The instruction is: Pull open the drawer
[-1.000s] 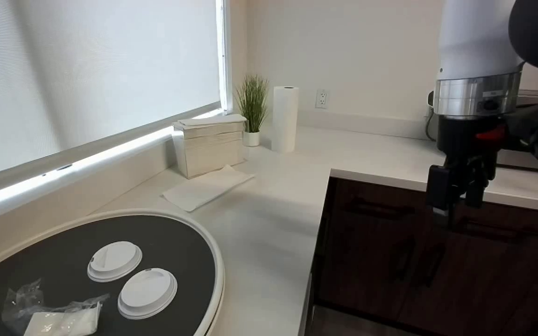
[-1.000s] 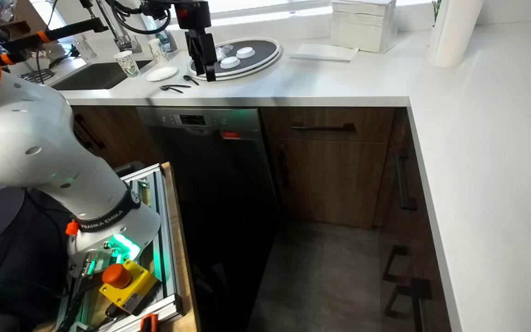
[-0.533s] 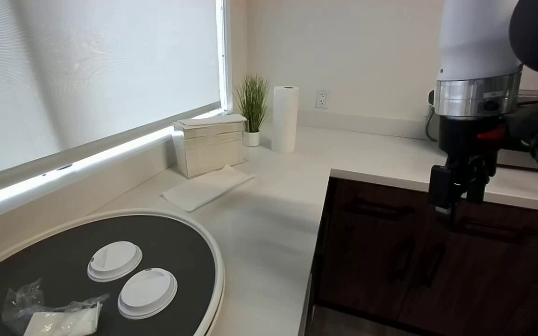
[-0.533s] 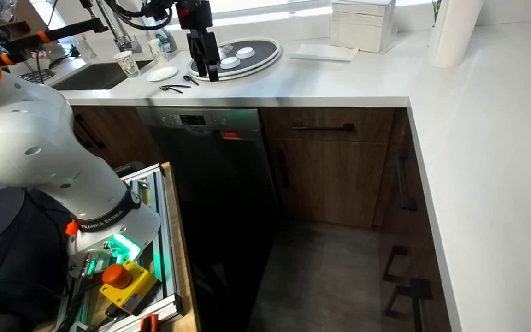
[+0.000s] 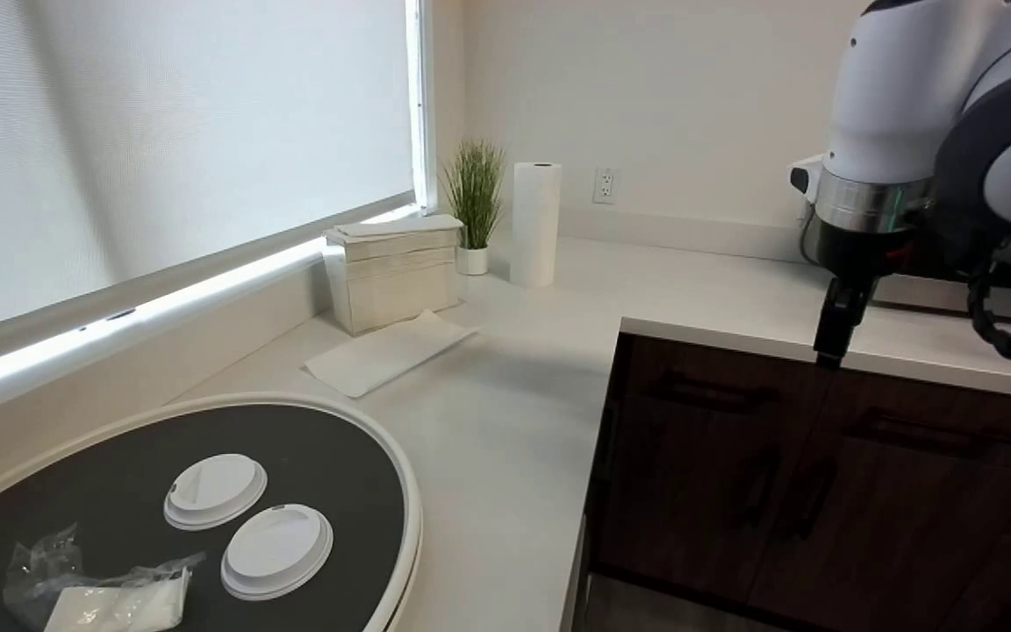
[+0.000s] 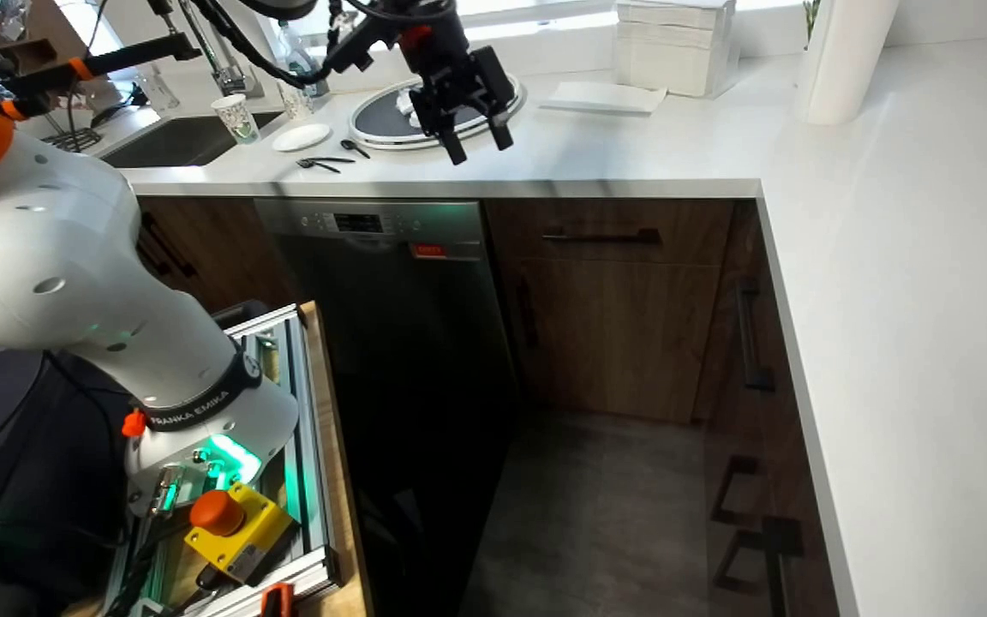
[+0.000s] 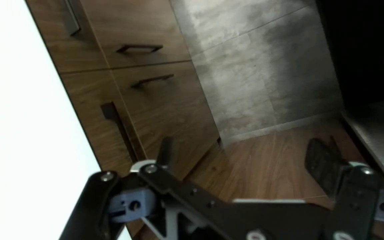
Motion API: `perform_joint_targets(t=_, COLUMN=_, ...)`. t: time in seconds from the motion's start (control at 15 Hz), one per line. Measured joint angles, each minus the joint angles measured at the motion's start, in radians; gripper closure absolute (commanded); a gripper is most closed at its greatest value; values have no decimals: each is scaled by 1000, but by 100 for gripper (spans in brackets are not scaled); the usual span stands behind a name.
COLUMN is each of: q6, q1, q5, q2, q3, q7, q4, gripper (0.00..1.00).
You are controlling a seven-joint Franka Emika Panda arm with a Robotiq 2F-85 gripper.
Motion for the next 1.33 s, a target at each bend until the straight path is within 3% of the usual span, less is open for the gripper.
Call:
perform_joint_targets(t=0.33, q6=439, q1=-89, q5=-233, q2=180, q3=-90, q7=-124, q4=-1, gripper=0)
perform_joint_targets(t=0.67, q6=757, q1=-219, q5=-608, q2=386, q3=-129, q7=-83, q4=76, gripper=0)
perform_joint_targets(t=0.87, q6=780, q1=-244, q5=-709, q2=502, q3=-156, q7=6, q4=163, gripper=0)
perform_joint_targets(t=1.33, q6=780, q1=-245, q5=-716, q2=556, q3=-155, q7=27, q4=212, gripper=0)
